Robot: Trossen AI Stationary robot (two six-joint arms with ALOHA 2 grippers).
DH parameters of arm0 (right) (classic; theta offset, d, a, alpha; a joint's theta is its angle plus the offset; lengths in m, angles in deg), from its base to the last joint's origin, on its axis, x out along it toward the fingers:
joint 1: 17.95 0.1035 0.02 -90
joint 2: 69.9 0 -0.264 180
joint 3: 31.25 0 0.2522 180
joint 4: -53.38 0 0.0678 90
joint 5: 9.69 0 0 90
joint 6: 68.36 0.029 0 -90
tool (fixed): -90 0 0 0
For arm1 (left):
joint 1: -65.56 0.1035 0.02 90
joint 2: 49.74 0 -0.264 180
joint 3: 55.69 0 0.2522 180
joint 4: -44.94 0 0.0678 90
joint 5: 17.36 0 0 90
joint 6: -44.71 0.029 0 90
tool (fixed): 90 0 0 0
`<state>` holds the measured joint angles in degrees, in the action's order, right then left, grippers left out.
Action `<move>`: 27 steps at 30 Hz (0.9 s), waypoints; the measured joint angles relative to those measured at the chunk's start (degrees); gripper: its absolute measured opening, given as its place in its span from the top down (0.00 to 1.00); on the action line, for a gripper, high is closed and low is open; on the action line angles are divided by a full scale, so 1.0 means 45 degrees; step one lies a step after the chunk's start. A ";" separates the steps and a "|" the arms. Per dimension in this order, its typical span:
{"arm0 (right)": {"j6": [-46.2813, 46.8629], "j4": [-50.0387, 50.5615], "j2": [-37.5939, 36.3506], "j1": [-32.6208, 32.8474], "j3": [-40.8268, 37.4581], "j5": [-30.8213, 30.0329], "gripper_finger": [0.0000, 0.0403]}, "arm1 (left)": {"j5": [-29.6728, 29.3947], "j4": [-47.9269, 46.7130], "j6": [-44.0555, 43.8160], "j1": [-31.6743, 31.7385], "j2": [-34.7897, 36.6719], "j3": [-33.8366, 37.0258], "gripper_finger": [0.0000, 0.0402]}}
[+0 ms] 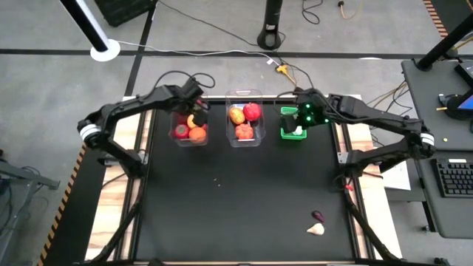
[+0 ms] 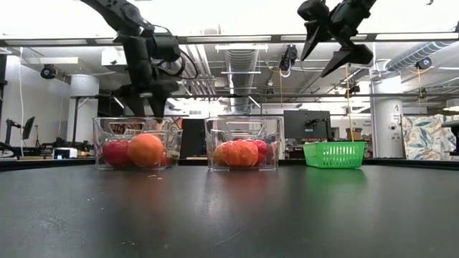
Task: Sort produce into baskets
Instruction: Put the eggplant into the green bin
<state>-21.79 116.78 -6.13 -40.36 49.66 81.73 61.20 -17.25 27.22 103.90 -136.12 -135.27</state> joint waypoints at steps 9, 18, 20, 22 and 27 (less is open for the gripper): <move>0.1549 0.1446 0.0005 0.1575 0.0000 0.1377 0.27 | -0.0001 0.0015 -0.0565 -0.1277 0.2028 0.0000 0.24; 0.4391 0.2976 0.0010 0.4993 -0.0154 0.1446 0.27 | -0.0010 0.0519 -0.0897 -0.3327 0.3823 0.0000 0.27; 0.5061 0.3008 0.0010 0.5905 -0.0369 0.1455 0.27 | -0.0010 0.0583 -0.0906 -0.3672 0.4036 0.0000 0.27; 0.5840 0.3008 0.0010 0.6776 -0.0668 0.1453 0.27 | -0.0021 0.0695 -0.0914 -0.3947 0.4206 0.0000 0.27; 0.8184 0.2963 0.0015 0.8765 -0.1873 0.1682 0.28 | -0.0030 0.0806 -0.1258 -0.4371 0.4630 0.0000 0.27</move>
<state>15.04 130.12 -6.06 -0.92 41.23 89.30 61.07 -13.62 21.56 84.23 -115.28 -135.27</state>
